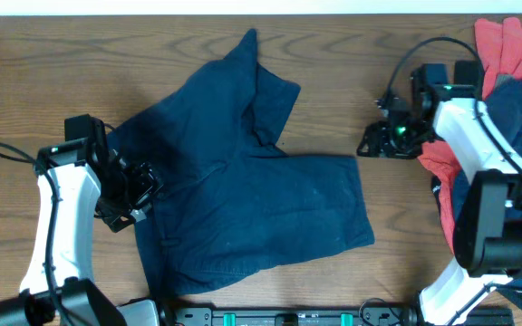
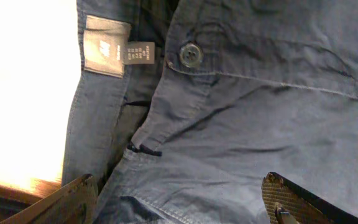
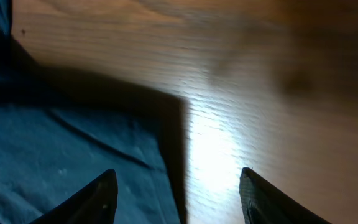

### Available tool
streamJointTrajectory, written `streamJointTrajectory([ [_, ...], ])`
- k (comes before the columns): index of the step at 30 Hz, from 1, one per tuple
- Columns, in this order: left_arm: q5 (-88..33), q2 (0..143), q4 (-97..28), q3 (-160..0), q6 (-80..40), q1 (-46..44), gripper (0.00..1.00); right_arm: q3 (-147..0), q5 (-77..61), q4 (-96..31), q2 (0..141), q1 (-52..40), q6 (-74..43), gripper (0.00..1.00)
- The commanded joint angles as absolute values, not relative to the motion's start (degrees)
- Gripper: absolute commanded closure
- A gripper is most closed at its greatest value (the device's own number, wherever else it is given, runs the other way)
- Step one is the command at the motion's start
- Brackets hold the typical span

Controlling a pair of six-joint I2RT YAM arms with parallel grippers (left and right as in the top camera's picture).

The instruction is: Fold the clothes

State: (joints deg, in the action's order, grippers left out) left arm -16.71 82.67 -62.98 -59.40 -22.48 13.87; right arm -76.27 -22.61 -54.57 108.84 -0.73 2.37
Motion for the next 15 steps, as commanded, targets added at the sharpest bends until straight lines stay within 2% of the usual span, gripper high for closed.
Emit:
streamJointTrajectory([
  [1, -16.01, 86.15, -62.92, -60.12, -23.16, 14.06, 0.14, -75.72, -23.94, -53.23, 111.44, -2.92, 3.01, 0.38],
  [9, -18.0, 94.83, -57.36, -60.12, -20.69, 14.06, 0.15, -75.72, -24.08, -50.28, 117.8, -4.69, 2.26, 0.4],
  [13, -23.2, 98.54, -54.46, -60.12, -17.23, 14.06, 0.21, -75.72, -25.61, -50.28, 119.57, -4.8, 2.2, 0.46],
  [15, -23.16, 100.22, -54.04, -60.12, -16.86, 14.06, 0.27, -75.72, -27.14, -50.26, 119.63, -4.8, 2.22, 0.53],
])
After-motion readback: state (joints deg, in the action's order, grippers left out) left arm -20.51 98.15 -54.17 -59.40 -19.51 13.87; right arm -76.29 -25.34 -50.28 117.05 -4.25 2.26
